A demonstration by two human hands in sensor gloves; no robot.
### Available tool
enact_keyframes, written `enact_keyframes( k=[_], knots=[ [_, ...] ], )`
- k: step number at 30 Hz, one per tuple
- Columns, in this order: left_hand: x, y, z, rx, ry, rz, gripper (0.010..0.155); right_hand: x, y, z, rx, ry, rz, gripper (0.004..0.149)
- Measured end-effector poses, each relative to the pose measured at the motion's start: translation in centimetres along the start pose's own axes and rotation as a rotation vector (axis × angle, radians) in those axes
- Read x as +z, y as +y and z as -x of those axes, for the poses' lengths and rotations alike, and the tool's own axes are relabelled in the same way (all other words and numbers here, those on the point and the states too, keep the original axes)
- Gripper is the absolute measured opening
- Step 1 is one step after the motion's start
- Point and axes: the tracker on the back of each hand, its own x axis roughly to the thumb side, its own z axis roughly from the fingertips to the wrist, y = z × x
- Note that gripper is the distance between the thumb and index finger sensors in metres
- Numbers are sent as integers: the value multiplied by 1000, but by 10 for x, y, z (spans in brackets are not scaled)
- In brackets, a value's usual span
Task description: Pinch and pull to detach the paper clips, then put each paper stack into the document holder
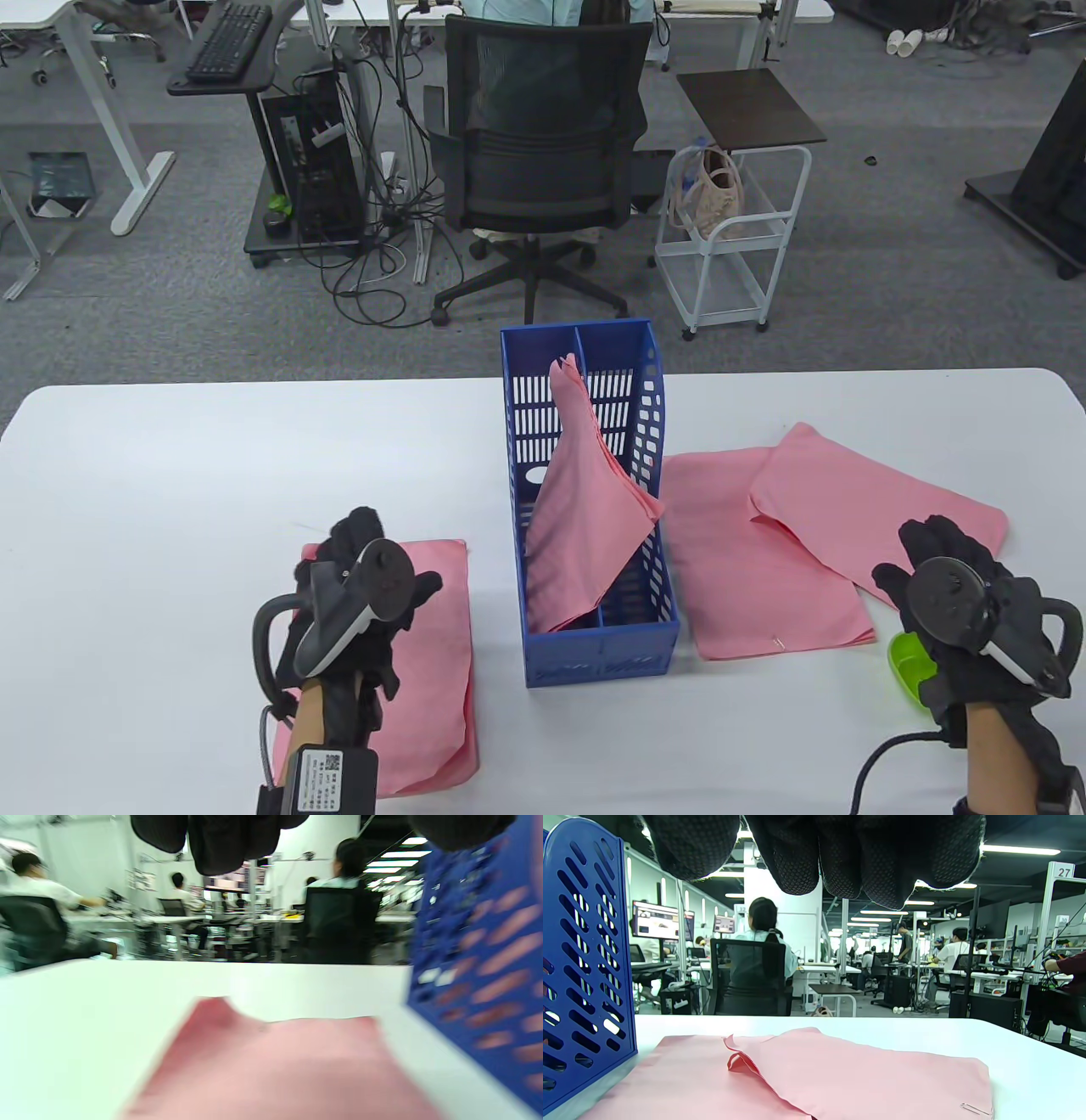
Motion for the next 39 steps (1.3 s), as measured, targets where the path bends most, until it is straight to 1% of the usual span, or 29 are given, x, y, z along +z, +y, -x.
enact_keyframes(
  k=[1, 4, 8, 10, 13, 18, 21, 23, 25, 29, 31, 36, 39],
  knots=[
    [-4, -4, 9, -46, 49, 16, 102, 0, 1, -1, 4, -1, -2, 65],
    [-12, -23, 28, -87, 146, 53, 104, -1, 2, -2, 13, -4, -9, 65],
    [-21, -63, 47, -91, 242, 191, 107, -1, 3, -3, 21, -7, -13, 65],
    [-24, -82, 53, -96, 268, 252, 108, -1, 4, -3, 24, -7, -16, 65],
    [-25, -107, 57, -48, 285, 328, 108, -1, 3, -4, 31, -7, -20, 65],
    [-26, -133, 61, 64, 302, 402, 111, -1, 5, -7, 46, -12, -30, 65],
    [-29, -135, 61, 56, 301, 443, 114, -2, 7, -10, 58, -17, -35, 65],
    [-30, -134, 61, 128, 291, 451, 115, -2, 8, -12, 72, -21, -42, 65],
    [-31, -136, 61, 168, 279, 488, 114, -3, 10, -13, 78, -24, -49, 65],
    [-32, -138, 63, 304, 271, 528, 107, -3, 11, -14, 81, -28, -57, 65],
    [-31, -137, 64, 313, 268, 521, 105, -3, 11, -14, 79, -30, -57, 65],
    [-32, -139, 64, 342, 267, 512, 92, -3, 11, -14, 80, -32, -56, 65],
    [-33, -140, 64, 356, 281, 479, 81, -3, 12, -14, 77, -35, -59, 65]
  ],
)
